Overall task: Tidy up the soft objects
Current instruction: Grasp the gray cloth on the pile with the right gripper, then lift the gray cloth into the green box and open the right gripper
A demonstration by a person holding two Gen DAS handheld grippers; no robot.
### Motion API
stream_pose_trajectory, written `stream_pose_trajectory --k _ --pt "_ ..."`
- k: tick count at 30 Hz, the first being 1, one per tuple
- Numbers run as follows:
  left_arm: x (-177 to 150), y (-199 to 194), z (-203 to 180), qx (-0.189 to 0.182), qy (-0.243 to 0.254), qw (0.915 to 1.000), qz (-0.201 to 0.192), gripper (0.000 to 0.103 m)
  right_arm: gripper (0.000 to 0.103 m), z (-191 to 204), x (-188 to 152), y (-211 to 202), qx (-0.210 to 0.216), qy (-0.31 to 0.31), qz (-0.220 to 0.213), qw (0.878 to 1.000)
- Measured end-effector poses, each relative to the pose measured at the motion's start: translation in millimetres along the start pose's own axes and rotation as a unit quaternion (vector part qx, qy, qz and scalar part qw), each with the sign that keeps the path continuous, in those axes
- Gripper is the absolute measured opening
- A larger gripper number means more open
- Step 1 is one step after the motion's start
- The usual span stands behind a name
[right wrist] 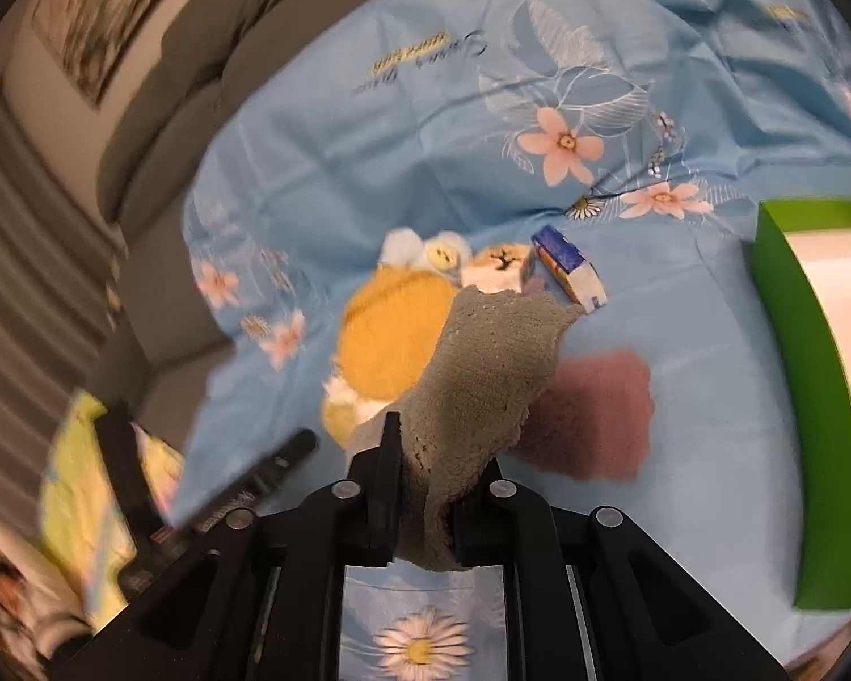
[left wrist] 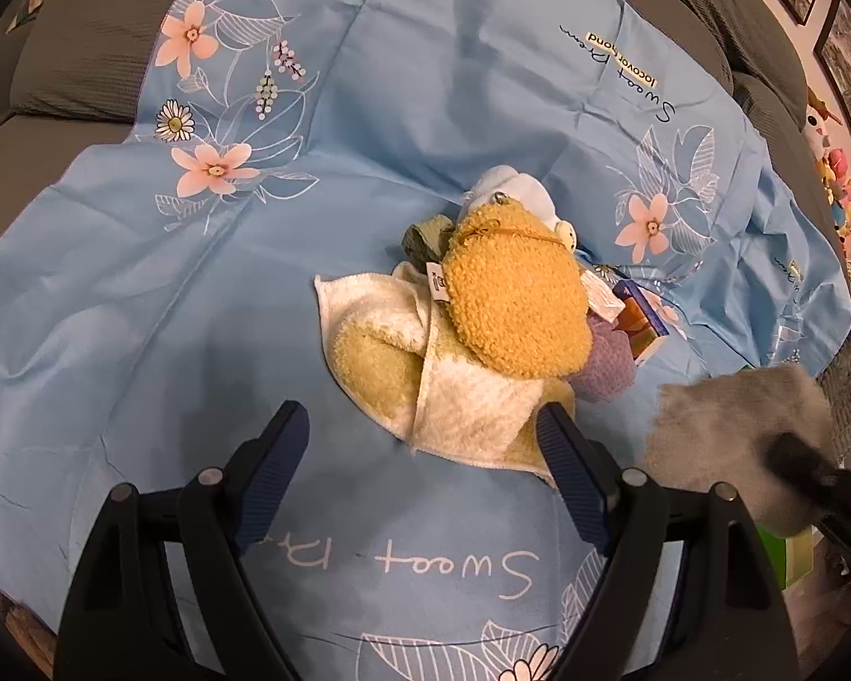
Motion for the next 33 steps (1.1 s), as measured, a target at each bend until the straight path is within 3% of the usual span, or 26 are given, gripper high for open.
stream_pose_trajectory --k 2,5,10,13,15,16,17,20,24,26,28,29,30,31,33 --pt "-1 2 -1 -0.002 -0.001 1.0 0.002 0.082 0.013 -5 -5 21 -0.012 0.002 0.021 1.0" --pt "-6 9 -4 -0.006 -0.003 0.9999 0.013 0.082 0.014 -18 -13 65 0.003 0.033 0.073 0.997" --pt "-16 21 -17 -0.018 0.019 0.9992 0.029 0.082 0.014 -46 -20 106 -0.042 0.057 0.101 0.992" --pt "-21 30 -25 -0.041 0.019 0.9981 0.041 0.082 0.024 -58 -24 113 -0.053 0.074 0.133 0.987" --pt "-26 39 -32 -0.068 0.012 0.9962 0.053 0.082 0.041 -59 -21 102 -0.047 0.067 0.13 0.988" --pt "-27 41 -35 -0.077 0.009 0.9954 0.057 0.081 0.066 -60 -19 95 -0.052 0.057 0.122 0.99" --pt "-29 45 -40 -0.088 0.007 0.9942 0.061 0.081 0.083 -61 -13 86 -0.062 0.042 0.103 0.992" --pt "-35 50 -53 -0.103 0.022 0.9921 0.068 0.08 0.084 -66 -2 67 -0.098 0.012 0.058 0.993" --pt "-42 61 -66 -0.098 0.052 0.991 0.076 0.075 0.084 -78 11 76 -0.061 0.044 0.056 0.996" --pt "-45 70 -71 -0.106 0.051 0.9894 0.085 0.064 0.084 -76 13 90 -0.039 0.05 0.065 0.996" --pt "-45 73 -72 -0.101 0.059 0.9903 0.075 0.045 0.084 -74 12 103 -0.047 0.041 0.078 0.995" --pt "-46 75 -74 -0.096 0.068 0.9905 0.071 0.042 0.083 -74 10 111 -0.059 0.041 0.085 0.994" --pt "-47 77 -75 -0.088 0.077 0.9907 0.07 0.034 0.08 -76 7 117 -0.062 0.048 0.091 0.993" --pt "-46 78 -75 -0.085 0.081 0.9908 0.067 0.027 0.071 -76 3 122 -0.061 0.06 0.099 0.991" --pt "-46 77 -76 -0.099 0.082 0.9892 0.069 0.022 0.053 -71 1 119 -0.069 0.048 0.089 0.992"
Point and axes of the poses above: each gripper's, at about its wrist camera, not at the fingertips, and y roughly the way its jaws point, z to its left, x to its top, the point moved 4 cm from there along y, roughly the way its jaws point, and after that the axes turned 3 degrees about -z, right-handed, at the moved point
